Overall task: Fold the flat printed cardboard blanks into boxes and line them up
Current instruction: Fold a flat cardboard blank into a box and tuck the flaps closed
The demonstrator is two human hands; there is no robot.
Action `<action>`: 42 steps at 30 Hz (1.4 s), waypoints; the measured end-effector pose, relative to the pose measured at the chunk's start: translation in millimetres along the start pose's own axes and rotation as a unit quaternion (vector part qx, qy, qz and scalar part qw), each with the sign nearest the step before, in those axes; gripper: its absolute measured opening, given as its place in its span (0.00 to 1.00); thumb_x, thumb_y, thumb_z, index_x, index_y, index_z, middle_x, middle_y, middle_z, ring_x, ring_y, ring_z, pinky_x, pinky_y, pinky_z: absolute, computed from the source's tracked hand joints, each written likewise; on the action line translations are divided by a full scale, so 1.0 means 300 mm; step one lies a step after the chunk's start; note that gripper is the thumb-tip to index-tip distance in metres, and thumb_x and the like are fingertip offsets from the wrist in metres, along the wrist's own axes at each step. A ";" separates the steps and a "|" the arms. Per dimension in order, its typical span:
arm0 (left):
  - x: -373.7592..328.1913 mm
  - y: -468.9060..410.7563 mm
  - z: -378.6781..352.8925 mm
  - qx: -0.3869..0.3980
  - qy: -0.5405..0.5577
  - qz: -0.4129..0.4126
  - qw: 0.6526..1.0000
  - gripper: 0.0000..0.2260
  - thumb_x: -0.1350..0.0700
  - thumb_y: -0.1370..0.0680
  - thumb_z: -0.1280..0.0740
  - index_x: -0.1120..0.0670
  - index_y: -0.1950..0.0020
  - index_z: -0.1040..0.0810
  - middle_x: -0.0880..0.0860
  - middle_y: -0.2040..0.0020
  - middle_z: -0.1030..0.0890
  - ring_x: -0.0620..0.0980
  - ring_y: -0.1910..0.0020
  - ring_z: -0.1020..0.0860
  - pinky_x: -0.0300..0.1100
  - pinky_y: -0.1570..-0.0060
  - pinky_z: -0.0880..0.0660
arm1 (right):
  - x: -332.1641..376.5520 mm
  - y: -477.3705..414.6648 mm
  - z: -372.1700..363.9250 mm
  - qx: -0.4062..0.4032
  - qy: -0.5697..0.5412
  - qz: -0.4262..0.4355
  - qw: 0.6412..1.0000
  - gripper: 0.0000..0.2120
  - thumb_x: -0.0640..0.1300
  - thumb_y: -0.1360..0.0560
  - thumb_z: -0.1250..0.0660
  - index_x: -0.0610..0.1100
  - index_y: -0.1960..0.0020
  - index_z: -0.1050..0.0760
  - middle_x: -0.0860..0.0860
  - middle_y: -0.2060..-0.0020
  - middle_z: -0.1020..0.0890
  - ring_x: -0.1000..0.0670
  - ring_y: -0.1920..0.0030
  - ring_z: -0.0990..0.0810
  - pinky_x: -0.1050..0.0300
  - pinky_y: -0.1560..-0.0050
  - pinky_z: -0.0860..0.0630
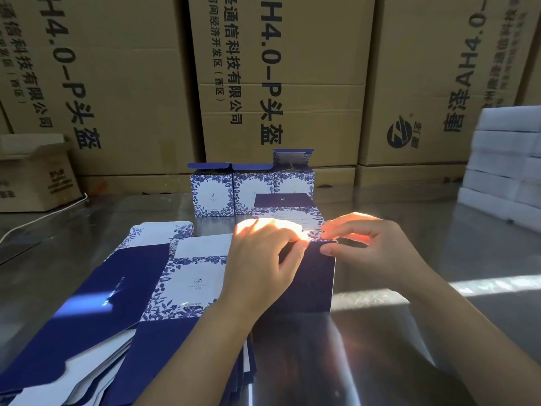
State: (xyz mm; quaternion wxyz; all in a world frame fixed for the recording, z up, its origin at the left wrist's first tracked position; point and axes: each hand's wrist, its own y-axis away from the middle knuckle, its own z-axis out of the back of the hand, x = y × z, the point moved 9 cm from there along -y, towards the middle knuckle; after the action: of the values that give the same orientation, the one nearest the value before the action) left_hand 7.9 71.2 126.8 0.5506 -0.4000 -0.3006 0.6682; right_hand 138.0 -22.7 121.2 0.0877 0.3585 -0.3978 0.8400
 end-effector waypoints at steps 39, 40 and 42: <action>-0.007 0.003 0.002 -0.039 0.000 -0.005 0.999 0.05 0.54 0.27 0.31 0.50 0.60 0.16 0.45 0.67 0.23 0.49 0.65 0.26 0.42 0.55 0.37 | 0.048 0.021 -0.035 -0.053 0.068 0.031 0.996 0.04 0.40 0.31 0.26 0.48 0.59 0.15 0.59 0.67 0.24 0.56 0.60 0.26 0.70 0.60 0.33; -0.007 0.003 0.002 -0.039 0.001 -0.005 0.999 0.05 0.54 0.27 0.31 0.50 0.60 0.16 0.44 0.67 0.23 0.49 0.64 0.26 0.42 0.54 0.37 | 0.050 0.021 -0.036 -0.054 0.069 0.033 0.996 0.04 0.40 0.30 0.26 0.48 0.59 0.15 0.58 0.67 0.24 0.55 0.60 0.27 0.69 0.60 0.32; -0.004 0.002 0.000 -0.037 0.006 -0.003 0.999 0.04 0.54 0.27 0.31 0.49 0.60 0.16 0.44 0.66 0.22 0.47 0.62 0.27 0.42 0.53 0.37 | 0.049 0.022 -0.035 -0.056 0.075 0.034 0.995 0.03 0.41 0.30 0.26 0.49 0.58 0.15 0.54 0.66 0.24 0.53 0.60 0.27 0.64 0.60 0.30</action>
State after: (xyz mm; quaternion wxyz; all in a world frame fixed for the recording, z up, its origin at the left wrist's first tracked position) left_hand 7.7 69.7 126.6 0.5395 -0.4231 -0.3226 0.6526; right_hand 118.8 -21.4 122.4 0.1086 0.2750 -0.4484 0.8435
